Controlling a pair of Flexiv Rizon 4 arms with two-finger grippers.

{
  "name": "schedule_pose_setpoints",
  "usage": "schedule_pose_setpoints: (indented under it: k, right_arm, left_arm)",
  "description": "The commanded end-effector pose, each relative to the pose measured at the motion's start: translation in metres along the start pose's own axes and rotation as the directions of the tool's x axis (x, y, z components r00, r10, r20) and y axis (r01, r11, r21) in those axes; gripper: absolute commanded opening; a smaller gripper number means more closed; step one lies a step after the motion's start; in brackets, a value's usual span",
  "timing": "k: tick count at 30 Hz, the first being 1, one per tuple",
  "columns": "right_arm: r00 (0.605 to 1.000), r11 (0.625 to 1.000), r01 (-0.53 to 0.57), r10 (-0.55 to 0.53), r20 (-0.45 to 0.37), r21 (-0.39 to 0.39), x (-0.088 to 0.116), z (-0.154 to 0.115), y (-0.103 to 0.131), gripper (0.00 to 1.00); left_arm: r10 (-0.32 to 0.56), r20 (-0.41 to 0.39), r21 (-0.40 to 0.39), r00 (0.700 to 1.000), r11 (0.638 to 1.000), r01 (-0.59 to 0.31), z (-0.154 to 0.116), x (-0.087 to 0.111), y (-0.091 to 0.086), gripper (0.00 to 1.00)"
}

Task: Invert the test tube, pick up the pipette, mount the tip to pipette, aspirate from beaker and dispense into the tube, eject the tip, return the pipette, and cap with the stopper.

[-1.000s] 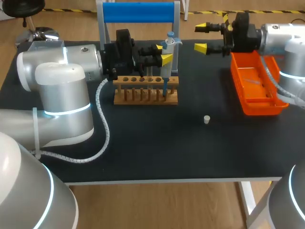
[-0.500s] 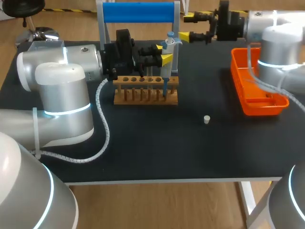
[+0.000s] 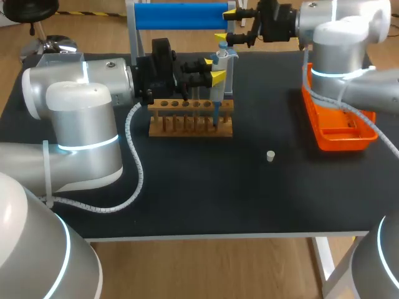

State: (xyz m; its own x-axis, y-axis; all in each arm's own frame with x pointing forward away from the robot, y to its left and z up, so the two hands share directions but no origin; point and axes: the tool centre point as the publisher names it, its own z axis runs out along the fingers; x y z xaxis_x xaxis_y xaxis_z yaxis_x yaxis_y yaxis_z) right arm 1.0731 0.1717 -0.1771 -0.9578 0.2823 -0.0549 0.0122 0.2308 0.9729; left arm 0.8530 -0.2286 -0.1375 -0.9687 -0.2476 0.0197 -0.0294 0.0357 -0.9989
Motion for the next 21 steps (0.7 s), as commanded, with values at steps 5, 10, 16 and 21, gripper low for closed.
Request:
schedule_pose_setpoints:
  k: [5, 10, 16, 21]
  right_arm:
    - [1.000, 1.000, 0.009, -0.009, 0.002, 0.018, -0.014, 0.015, 0.013, 1.00]
    - [1.000, 0.999, 0.026, -0.026, -0.002, 0.030, -0.013, 0.021, 0.016, 1.00]
    - [1.000, 0.999, 0.031, -0.031, -0.005, 0.039, -0.012, 0.029, 0.014, 1.00]
    - [1.000, 0.998, 0.028, -0.028, -0.002, 0.047, -0.012, 0.031, 0.011, 1.00]
  left_arm:
    - [0.001, 0.005, 0.003, 1.000, 1.000, -0.001, 0.001, 0.001, 0.001, 0.00]
    - [0.001, 0.005, 0.003, 1.000, 1.000, -0.001, 0.001, 0.001, 0.001, 0.00]
    - [0.001, 0.005, 0.003, 1.000, 1.000, -0.001, 0.001, 0.001, 0.001, 0.00]
    - [0.001, 0.005, 0.003, 1.000, 1.000, -0.001, 0.001, 0.001, 0.001, 0.00]
